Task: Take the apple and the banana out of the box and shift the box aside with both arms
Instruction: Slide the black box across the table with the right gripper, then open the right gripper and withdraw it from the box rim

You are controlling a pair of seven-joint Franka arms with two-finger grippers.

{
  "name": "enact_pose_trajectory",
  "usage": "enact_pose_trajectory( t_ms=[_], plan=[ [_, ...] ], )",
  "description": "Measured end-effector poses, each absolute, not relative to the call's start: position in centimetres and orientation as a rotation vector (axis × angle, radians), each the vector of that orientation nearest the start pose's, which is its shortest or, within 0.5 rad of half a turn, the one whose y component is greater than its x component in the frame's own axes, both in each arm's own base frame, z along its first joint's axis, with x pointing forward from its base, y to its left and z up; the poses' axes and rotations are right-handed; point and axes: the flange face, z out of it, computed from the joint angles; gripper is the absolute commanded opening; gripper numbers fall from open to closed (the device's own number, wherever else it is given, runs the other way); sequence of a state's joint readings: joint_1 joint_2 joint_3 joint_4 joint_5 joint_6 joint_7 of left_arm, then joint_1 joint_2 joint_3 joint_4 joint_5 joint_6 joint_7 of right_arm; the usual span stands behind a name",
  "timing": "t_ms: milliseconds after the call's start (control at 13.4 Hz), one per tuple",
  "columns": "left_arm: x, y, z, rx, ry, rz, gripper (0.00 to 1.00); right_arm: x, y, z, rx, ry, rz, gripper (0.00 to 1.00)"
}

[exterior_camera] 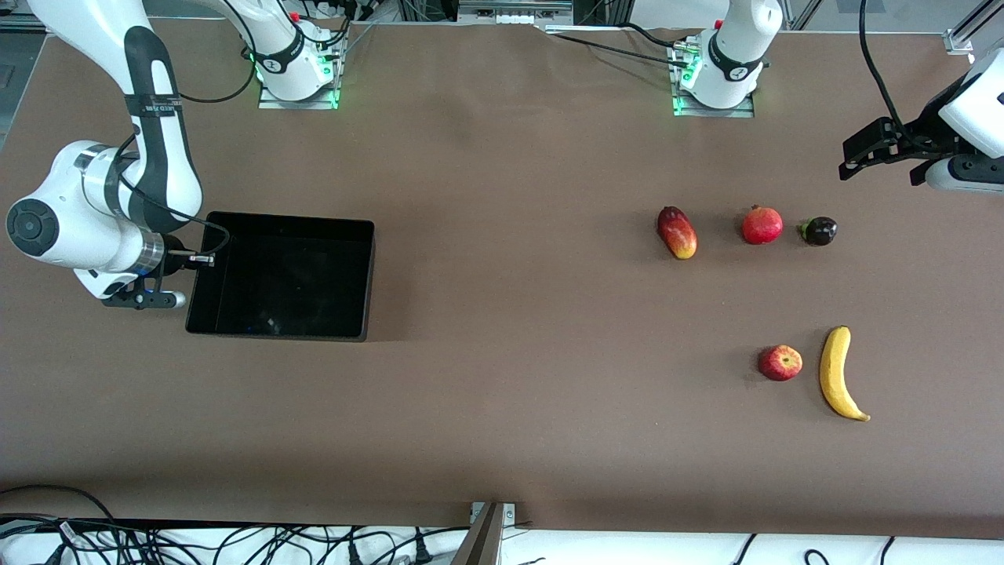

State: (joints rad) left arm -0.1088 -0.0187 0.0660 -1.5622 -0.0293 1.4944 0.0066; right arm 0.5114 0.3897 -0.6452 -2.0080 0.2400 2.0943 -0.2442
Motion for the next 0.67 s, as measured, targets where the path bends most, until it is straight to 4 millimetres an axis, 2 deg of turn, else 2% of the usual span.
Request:
enact_pose_trajectory(
  t_ms=[224, 373, 448, 523, 672],
  plan=[
    [54.0, -2.6, 63.2, -3.169, 0.080, 0.079, 1.00, 56.9, -5.7, 27.4, -3.121, 0.038, 0.362, 1.00],
    [54.0, -2.6, 63.2, -3.169, 0.080, 0.079, 1.00, 57.6, -5.3, 29.1, -3.130, -0.006, 0.384, 1.00],
    [54.0, -2.6, 63.2, -3.169, 0.080, 0.079, 1.00, 58.5, -4.9, 31.2, -3.145, -0.050, 0.390, 1.00],
    [54.0, -2.6, 63.2, -3.169, 0.080, 0.079, 1.00, 59.7, -4.2, 34.4, -3.158, -0.097, 0.390, 1.00],
    [54.0, -2.6, 63.2, -3.169, 0.079, 0.080, 1.00, 61.9, -2.2, 41.9, -3.172, -0.171, 0.332, 1.00]
  ],
)
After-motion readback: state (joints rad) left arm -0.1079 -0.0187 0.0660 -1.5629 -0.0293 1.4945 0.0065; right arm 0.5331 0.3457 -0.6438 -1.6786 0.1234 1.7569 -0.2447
